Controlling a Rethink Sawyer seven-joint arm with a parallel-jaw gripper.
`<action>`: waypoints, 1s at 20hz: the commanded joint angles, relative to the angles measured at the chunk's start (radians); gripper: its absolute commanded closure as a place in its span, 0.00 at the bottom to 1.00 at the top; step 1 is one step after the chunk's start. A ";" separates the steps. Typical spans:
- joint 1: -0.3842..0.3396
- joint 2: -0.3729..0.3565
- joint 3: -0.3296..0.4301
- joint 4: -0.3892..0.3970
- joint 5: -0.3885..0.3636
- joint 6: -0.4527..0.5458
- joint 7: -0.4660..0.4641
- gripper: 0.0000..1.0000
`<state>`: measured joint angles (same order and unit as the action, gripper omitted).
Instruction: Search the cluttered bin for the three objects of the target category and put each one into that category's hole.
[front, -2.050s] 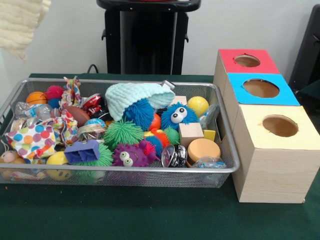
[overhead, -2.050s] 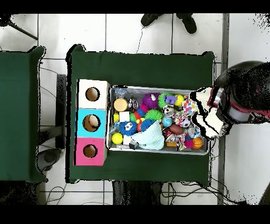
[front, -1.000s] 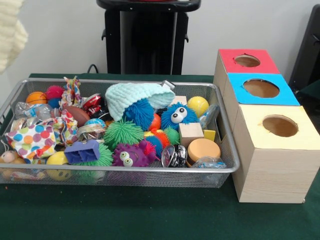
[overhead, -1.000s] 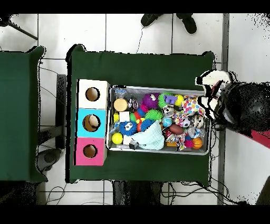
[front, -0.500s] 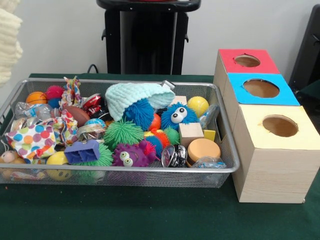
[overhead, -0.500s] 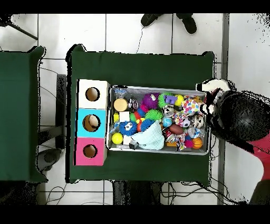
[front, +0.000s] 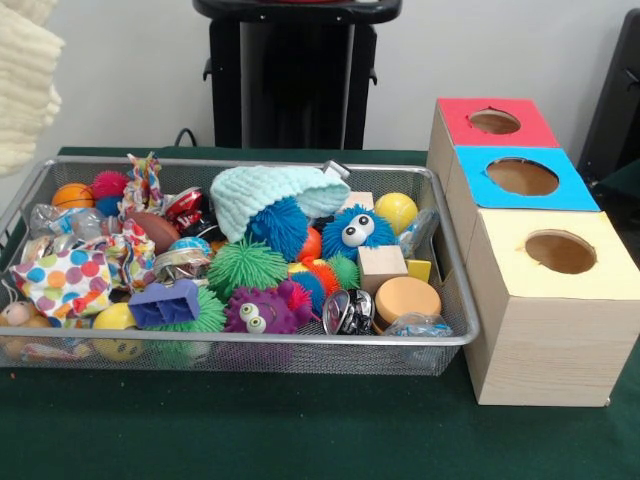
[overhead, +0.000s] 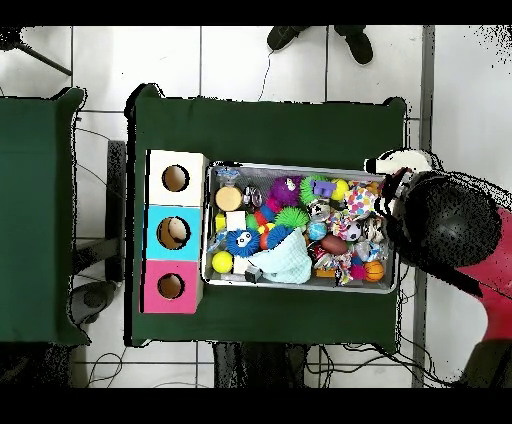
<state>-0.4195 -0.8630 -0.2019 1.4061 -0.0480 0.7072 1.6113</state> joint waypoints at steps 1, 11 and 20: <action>0.104 0.061 -0.054 0.099 0.012 0.049 0.335 1.00; 0.198 0.143 -0.136 0.073 0.037 -0.021 0.408 1.00; 0.186 0.170 -0.128 0.108 0.035 -0.134 0.412 1.00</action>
<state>-0.2102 -0.7514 -0.3354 1.4057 -0.0406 0.6731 1.7603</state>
